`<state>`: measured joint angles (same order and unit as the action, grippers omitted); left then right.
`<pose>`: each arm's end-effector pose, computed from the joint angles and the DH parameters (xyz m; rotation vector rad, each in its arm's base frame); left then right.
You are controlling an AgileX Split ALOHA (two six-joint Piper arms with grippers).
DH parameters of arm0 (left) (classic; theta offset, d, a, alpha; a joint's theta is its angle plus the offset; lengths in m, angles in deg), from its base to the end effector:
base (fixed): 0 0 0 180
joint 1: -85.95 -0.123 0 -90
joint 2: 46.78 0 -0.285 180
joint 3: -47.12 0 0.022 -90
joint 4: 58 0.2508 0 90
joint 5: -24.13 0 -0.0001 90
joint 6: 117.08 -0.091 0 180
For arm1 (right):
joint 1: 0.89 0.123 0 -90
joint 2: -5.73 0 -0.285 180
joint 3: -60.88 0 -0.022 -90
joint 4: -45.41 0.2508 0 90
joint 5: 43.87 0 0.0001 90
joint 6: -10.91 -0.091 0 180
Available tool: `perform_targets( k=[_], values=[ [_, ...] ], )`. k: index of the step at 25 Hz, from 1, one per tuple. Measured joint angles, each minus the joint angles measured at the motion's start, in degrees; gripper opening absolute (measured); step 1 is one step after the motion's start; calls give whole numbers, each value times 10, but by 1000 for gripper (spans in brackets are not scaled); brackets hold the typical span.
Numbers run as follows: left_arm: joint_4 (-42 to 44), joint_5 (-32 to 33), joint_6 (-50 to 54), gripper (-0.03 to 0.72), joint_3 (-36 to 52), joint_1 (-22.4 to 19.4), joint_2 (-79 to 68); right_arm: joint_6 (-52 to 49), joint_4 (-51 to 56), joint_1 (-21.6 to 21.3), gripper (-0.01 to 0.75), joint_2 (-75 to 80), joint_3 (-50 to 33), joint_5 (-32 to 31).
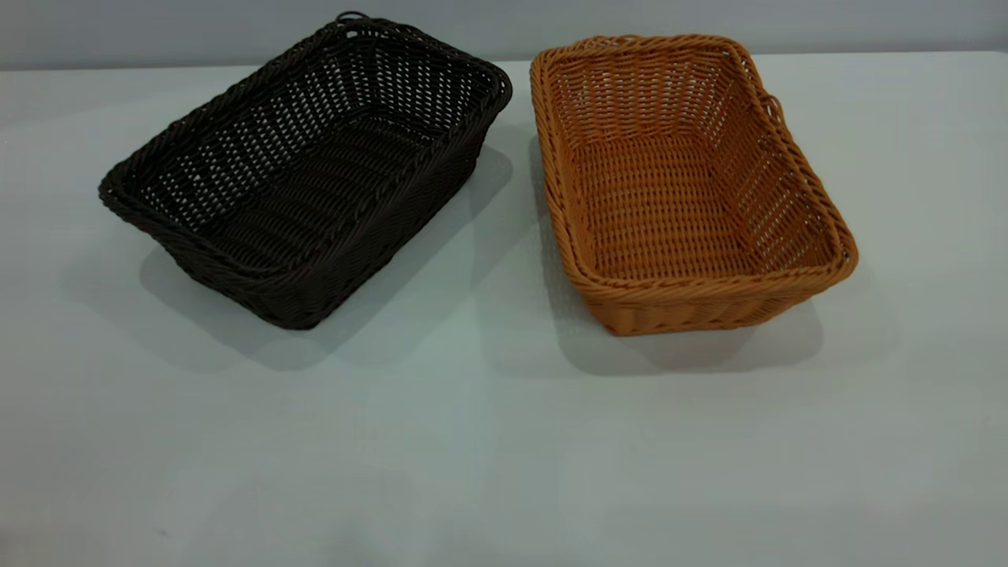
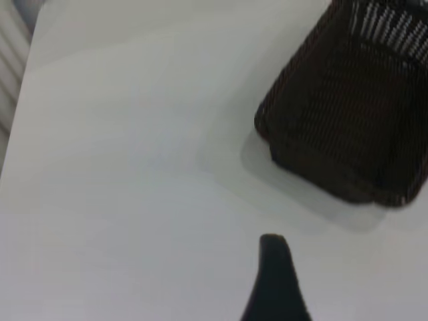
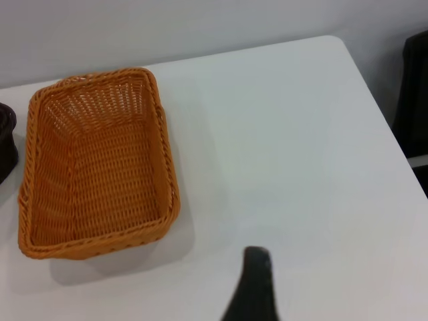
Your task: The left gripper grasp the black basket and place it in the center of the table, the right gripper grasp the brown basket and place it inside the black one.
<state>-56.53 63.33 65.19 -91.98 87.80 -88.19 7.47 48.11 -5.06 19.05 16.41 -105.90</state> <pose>0.1094 -0.0021 0.3192 0.0037 2.1205 -0.0137 0.0023 0.0036 0.2957 0.1366 2.0862 0.0492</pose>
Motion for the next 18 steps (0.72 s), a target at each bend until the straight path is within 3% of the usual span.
perform_targets(
  k=[9,13,18],
  values=[
    [3,-149,-13,488,-95,3,-292,-1,10,0,590,94,0,26],
    [11,-234,-23,488,-135,26,-413,-2,21,0,590,103,0,27],
    [15,-271,-52,488,-220,53,-574,-2,22,0,590,103,0,23]
  ],
)
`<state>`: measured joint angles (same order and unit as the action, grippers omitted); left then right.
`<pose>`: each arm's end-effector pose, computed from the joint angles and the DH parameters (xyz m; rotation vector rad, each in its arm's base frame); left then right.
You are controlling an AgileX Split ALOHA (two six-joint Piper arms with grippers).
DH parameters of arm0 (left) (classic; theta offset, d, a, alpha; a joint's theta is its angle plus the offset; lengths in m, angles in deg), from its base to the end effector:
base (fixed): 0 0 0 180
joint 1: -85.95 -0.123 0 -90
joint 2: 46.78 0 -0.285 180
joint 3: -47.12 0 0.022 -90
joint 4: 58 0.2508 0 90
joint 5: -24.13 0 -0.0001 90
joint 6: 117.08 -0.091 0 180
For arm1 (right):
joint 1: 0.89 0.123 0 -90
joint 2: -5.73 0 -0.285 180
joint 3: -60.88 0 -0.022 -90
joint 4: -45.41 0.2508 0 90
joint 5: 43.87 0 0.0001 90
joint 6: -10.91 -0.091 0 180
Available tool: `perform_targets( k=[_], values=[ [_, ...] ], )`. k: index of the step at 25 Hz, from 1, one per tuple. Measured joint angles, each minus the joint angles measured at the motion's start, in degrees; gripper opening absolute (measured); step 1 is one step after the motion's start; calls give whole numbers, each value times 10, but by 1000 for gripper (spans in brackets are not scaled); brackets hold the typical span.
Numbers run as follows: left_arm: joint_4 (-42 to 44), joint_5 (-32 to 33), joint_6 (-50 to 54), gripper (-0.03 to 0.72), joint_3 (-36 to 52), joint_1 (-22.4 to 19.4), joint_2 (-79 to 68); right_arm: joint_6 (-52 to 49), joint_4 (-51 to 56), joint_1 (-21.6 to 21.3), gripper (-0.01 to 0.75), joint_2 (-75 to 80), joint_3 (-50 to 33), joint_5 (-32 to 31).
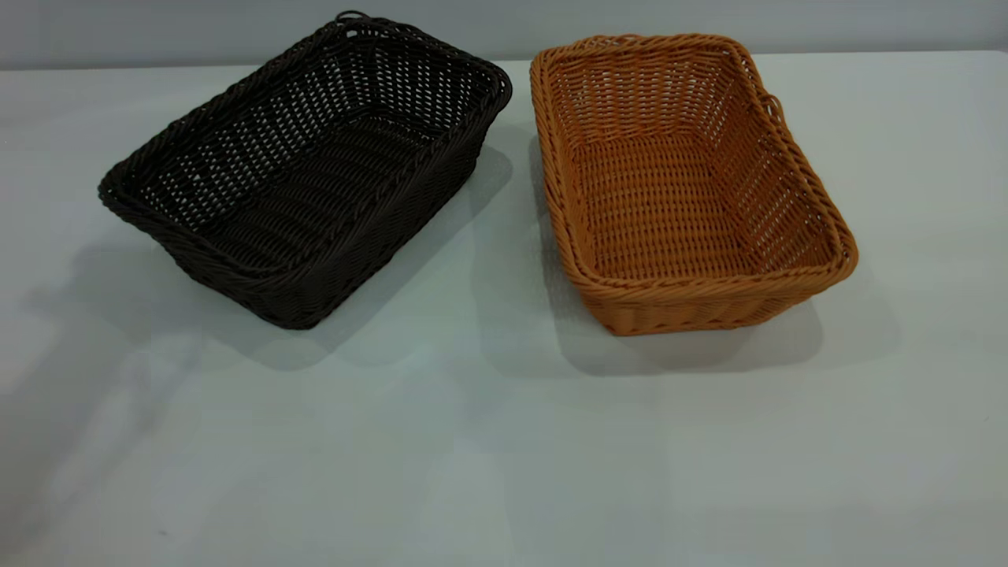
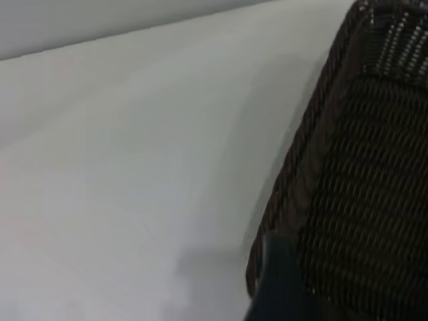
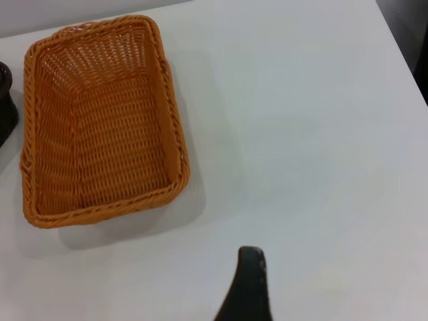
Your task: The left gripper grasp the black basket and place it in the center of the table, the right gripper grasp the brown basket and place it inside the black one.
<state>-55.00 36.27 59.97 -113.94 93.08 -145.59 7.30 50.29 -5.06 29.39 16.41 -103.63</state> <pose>0.3431 -0.0419 0.2489 0.2511 2.2527 0.0009 0.0356 0.0041 0.2955 0.1590 2.2246 0.1002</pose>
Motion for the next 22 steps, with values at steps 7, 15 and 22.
perform_targets(
  k=[7,15,22],
  values=[
    [0,6,-52,488,-133,5,-177,-18,-1,0,590,0,0,-14],
    [0,44,-67,488,-262,11,-321,-47,-1,0,590,47,0,-15],
    [-1,92,-79,488,-353,14,-410,-48,16,0,590,148,0,15]
  ],
)
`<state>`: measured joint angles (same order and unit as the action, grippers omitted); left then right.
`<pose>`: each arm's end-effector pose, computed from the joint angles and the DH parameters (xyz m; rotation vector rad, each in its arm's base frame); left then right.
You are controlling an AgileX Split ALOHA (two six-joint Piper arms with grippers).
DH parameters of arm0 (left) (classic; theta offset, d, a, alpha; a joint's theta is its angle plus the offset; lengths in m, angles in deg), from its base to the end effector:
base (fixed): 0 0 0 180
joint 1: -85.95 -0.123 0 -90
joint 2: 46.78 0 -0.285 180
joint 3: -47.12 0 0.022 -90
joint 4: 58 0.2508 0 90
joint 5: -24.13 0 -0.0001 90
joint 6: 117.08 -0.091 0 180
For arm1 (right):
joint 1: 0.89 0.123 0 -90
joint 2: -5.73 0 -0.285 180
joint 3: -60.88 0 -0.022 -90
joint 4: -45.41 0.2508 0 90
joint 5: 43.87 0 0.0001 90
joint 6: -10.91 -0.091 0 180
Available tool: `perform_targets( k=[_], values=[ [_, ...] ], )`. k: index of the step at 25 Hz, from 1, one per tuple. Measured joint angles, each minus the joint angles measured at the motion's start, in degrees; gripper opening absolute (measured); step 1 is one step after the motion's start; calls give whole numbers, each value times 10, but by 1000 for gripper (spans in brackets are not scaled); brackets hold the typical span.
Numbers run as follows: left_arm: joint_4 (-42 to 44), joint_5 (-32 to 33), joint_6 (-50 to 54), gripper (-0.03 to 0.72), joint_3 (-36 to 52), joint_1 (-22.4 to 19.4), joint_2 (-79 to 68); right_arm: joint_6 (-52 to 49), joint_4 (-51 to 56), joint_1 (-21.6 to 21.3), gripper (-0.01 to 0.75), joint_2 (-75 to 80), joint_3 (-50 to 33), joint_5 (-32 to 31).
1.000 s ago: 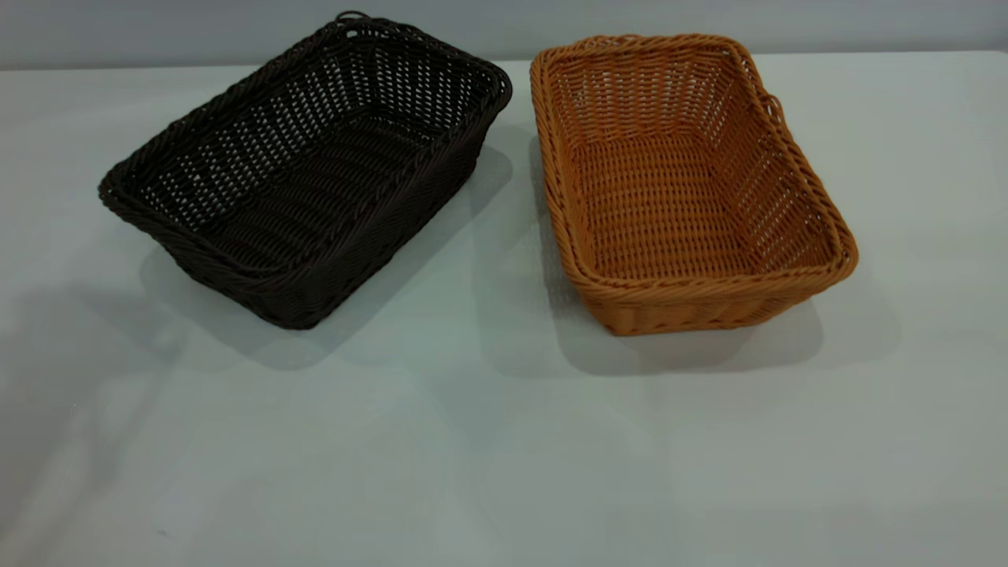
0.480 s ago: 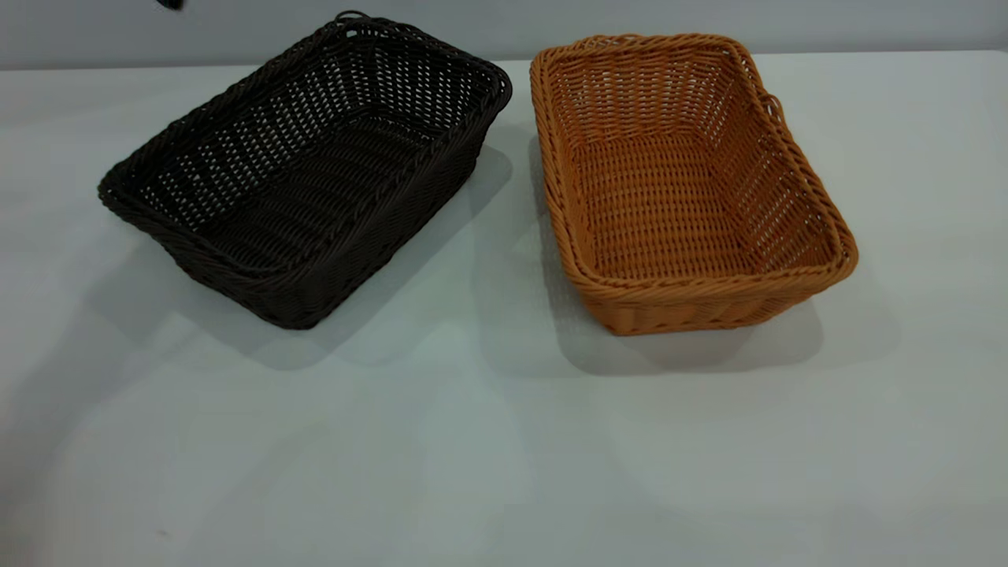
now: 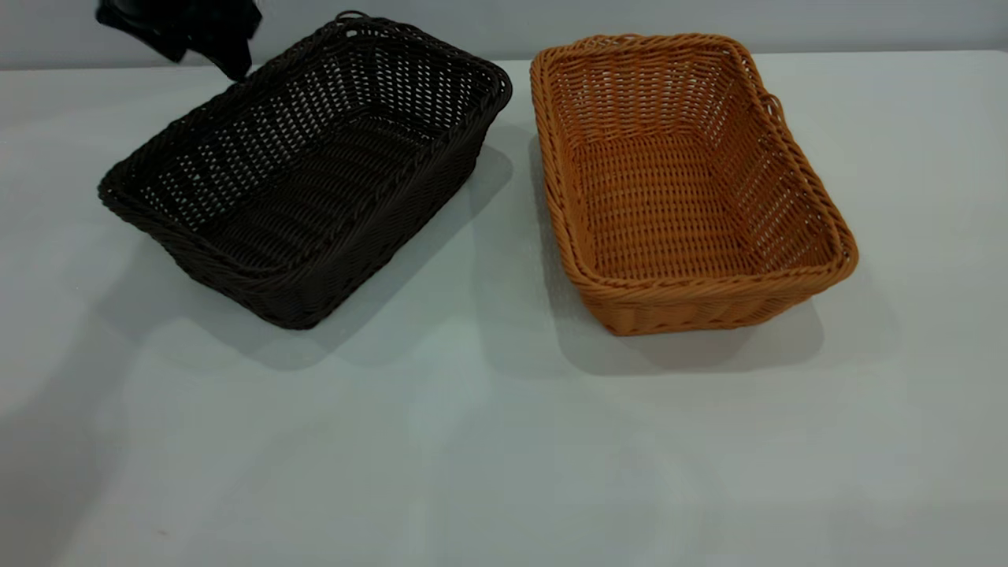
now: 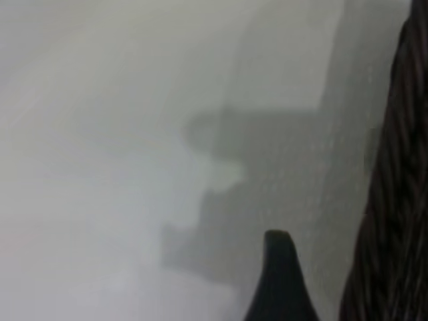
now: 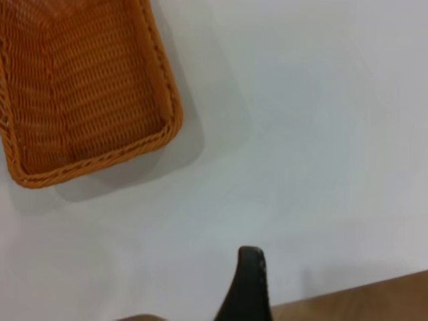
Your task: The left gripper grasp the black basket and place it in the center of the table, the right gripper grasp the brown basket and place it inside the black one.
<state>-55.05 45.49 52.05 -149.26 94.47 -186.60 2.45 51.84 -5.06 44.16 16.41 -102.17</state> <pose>0.4864 -0.0711 0.1126 0.4779 2.4820 0.0594 0.0802 0.0029 0.2825 0.3021 2.4455 0.1757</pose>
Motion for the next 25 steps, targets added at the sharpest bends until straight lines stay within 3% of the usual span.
perform_targets(
  k=[12,14,18,25],
  values=[
    [-63,33,-87,484,-104,9,-119,45,111,0,590,201,0,78],
    [-91,33,-121,454,-111,9,-132,63,143,0,590,239,0,92],
    [-155,31,-181,292,-115,9,-143,113,214,0,590,310,0,127],
    [-187,49,-228,248,-121,10,-142,231,383,0,590,438,0,180]
  ],
)
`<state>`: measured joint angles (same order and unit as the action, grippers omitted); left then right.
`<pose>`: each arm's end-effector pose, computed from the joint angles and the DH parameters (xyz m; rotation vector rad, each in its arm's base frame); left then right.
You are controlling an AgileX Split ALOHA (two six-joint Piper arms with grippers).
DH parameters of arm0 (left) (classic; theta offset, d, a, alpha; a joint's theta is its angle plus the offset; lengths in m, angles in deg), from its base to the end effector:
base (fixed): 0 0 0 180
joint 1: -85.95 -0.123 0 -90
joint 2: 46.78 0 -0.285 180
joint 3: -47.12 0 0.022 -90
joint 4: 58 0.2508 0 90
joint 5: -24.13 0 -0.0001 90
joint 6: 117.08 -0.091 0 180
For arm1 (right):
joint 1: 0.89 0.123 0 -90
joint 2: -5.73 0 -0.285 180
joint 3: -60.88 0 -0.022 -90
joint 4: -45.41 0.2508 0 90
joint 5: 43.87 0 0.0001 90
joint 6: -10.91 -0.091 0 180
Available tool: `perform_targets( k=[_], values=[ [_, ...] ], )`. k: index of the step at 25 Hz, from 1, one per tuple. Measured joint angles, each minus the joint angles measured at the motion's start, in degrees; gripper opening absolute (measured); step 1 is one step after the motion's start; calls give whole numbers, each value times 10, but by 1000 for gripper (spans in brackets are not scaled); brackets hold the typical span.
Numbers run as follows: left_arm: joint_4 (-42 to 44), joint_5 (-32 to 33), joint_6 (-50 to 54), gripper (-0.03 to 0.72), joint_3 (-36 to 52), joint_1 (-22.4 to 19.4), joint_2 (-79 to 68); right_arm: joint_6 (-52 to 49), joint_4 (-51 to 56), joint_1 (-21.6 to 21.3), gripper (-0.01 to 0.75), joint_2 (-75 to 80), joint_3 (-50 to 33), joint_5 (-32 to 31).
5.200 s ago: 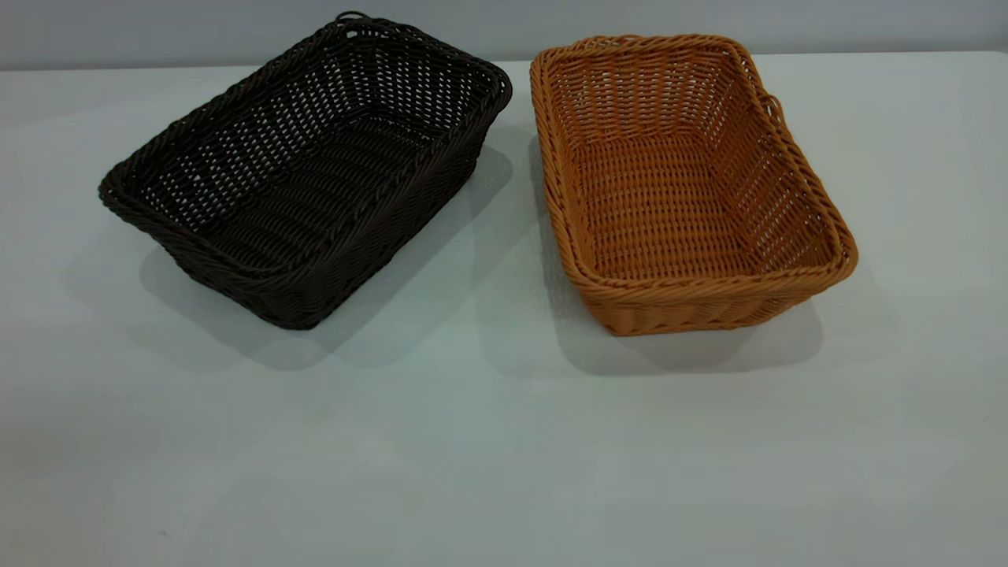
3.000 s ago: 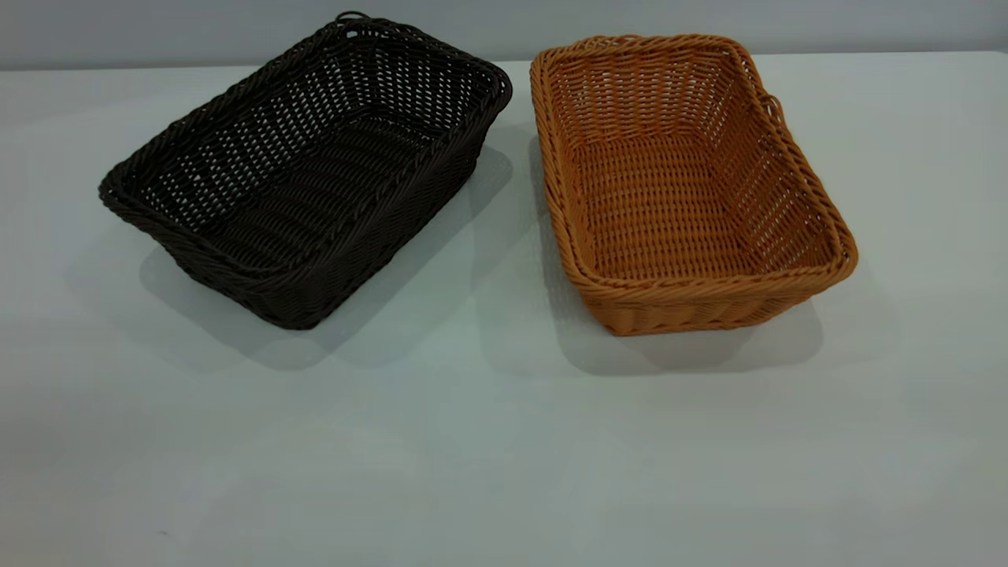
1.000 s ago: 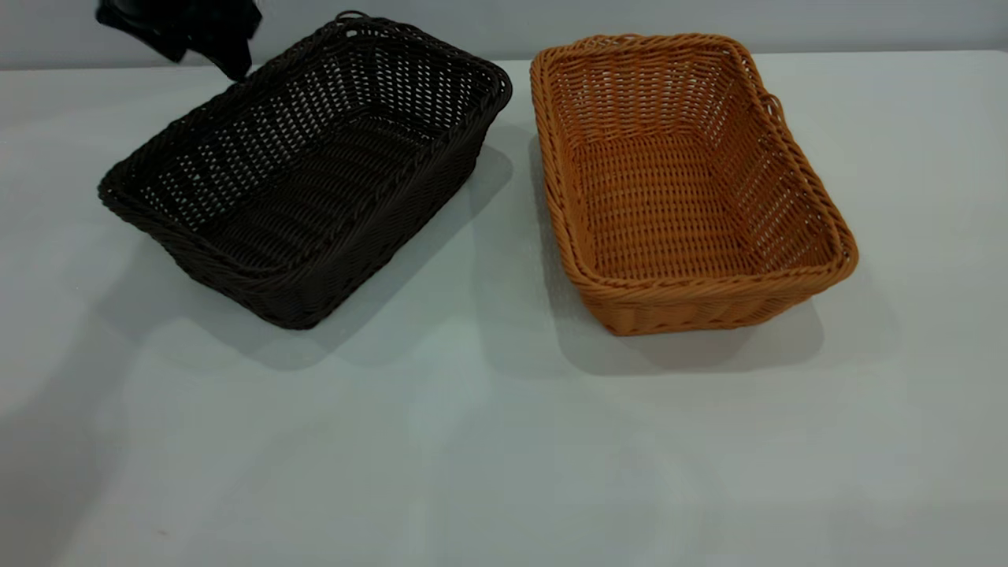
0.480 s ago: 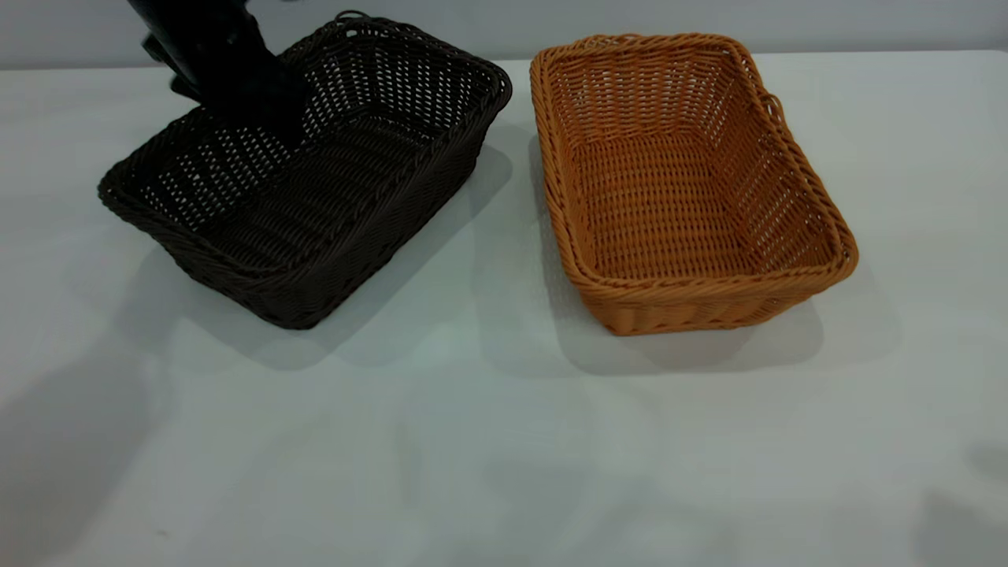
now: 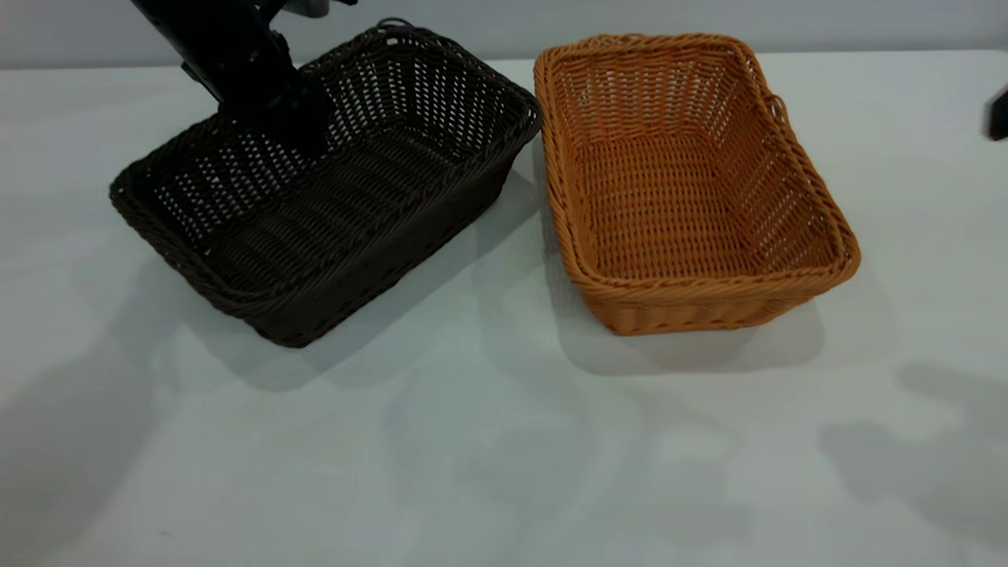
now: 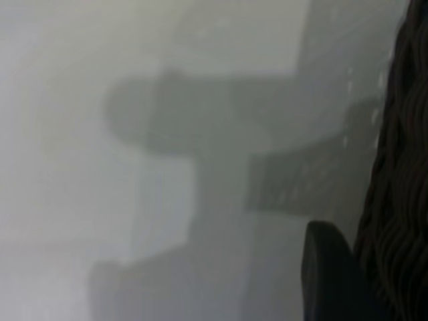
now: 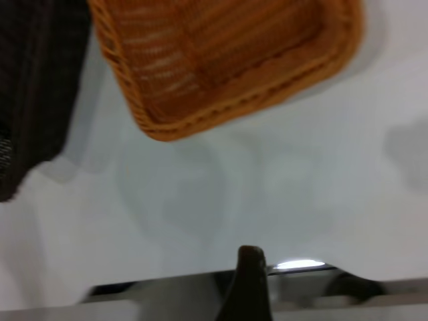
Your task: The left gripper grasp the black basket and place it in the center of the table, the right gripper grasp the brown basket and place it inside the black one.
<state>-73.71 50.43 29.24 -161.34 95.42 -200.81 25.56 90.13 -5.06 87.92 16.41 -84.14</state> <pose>0.5079 -0.0958 0.0407 0.6970 2.5321 -0.0980 0.2087 0.0263 0.1983 0.5041 2.6982 0.7370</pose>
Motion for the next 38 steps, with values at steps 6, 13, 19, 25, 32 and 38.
perform_targets(
  k=[6,13,19,25,32,38],
  values=[
    [-2,35,-8,240,0,-28,40,122,178,0,587,126,4,28],
    [-103,40,-58,238,0,-64,66,199,335,57,586,279,52,44],
    [-152,37,-99,238,0,-66,66,197,378,110,586,388,110,45],
    [-157,37,-116,237,0,-77,66,164,400,116,586,438,115,70],
    [-160,31,-117,237,0,-79,66,160,470,116,576,489,152,110],
    [-160,32,-122,236,0,-82,66,159,508,116,400,521,160,125]
  ],
)
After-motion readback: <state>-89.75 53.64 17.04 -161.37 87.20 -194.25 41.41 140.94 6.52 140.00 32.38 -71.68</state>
